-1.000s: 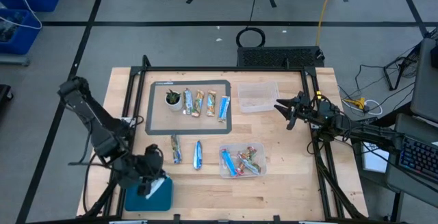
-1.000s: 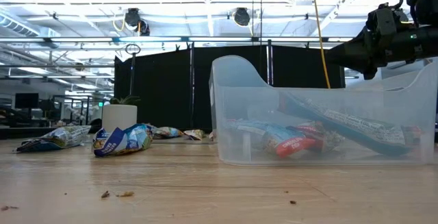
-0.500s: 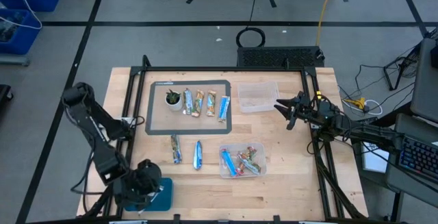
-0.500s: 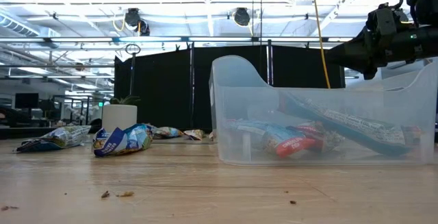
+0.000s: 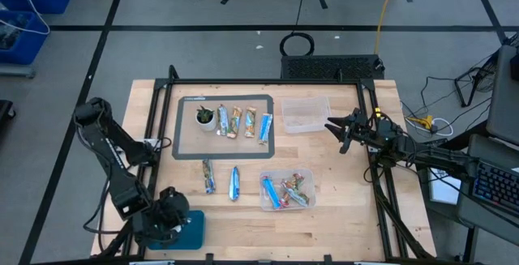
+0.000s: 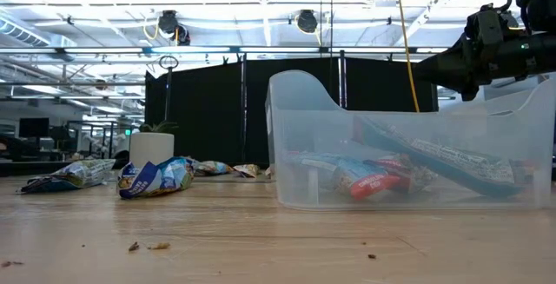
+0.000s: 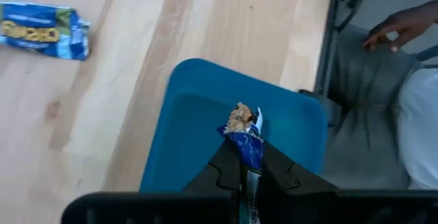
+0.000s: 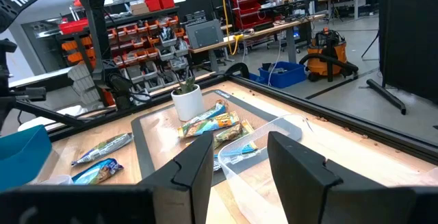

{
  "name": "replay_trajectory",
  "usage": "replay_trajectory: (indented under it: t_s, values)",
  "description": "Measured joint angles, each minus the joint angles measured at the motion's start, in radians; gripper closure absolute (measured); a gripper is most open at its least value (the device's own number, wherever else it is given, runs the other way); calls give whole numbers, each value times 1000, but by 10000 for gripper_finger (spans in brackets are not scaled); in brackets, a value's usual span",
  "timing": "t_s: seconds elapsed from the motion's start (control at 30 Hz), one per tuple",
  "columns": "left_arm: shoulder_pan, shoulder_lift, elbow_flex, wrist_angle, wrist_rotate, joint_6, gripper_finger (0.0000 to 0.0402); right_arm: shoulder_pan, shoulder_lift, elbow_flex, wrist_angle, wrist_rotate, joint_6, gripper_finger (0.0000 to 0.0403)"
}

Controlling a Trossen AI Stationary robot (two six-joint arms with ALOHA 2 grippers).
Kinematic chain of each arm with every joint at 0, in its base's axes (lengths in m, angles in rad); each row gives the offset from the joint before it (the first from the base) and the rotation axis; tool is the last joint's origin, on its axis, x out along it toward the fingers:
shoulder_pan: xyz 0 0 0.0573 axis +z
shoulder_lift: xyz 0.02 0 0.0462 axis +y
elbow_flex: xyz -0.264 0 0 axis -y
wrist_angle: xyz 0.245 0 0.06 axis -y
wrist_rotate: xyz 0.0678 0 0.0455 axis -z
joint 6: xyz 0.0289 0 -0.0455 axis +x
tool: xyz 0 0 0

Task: Pick and place Granola Bars by type
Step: Put the left blue granola bar into the blue bin

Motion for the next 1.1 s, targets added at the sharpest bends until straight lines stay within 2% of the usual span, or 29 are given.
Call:
replay_trajectory:
  t_s: [0.2, 0.43, 1.1]
  values:
    - [0, 0, 0, -73, 17, -6, 384, 0, 0, 0, 0, 0, 0, 273]
    - [1, 0, 0, -76, 56, -34, 384, 0, 0, 0, 0, 0, 0, 273]
    - [1, 0, 0, -76, 58, -73, 385, 0, 0, 0, 0, 0, 0, 273]
